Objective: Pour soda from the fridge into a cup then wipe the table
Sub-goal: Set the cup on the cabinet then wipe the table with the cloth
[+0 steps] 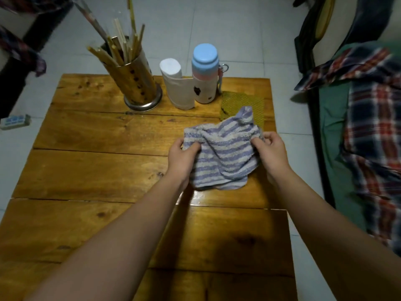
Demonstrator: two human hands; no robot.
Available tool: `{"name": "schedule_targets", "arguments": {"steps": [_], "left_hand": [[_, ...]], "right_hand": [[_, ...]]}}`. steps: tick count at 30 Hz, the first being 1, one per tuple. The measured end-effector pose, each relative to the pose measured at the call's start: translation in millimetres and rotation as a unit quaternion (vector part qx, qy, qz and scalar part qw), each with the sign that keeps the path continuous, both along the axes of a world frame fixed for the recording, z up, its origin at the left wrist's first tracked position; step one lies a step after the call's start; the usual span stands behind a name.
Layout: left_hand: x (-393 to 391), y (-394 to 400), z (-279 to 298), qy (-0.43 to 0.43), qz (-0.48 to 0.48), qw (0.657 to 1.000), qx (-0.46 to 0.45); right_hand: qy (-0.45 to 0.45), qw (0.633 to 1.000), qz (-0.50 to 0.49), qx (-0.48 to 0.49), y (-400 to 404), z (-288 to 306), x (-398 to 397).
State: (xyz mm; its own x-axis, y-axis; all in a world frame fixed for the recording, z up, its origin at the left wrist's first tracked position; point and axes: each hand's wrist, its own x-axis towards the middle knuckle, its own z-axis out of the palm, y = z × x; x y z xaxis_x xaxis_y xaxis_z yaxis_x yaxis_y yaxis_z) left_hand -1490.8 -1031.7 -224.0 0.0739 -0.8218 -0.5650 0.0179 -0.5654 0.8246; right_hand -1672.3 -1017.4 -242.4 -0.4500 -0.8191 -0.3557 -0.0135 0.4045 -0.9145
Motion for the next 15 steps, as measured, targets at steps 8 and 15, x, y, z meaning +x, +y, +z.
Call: {"name": "schedule_targets", "arguments": {"steps": [8, 15], "left_hand": [[-52, -80, -2, -0.038, -0.001, 0.997, -0.062], [-67, -81, -39, -0.221, -0.120, 0.955, -0.157]], "right_hand": [[-0.009, 0.992, -0.126, -0.002, -49, -29, -57], [0.141, 0.982, -0.112, 0.063, -52, -54, -71]]}}
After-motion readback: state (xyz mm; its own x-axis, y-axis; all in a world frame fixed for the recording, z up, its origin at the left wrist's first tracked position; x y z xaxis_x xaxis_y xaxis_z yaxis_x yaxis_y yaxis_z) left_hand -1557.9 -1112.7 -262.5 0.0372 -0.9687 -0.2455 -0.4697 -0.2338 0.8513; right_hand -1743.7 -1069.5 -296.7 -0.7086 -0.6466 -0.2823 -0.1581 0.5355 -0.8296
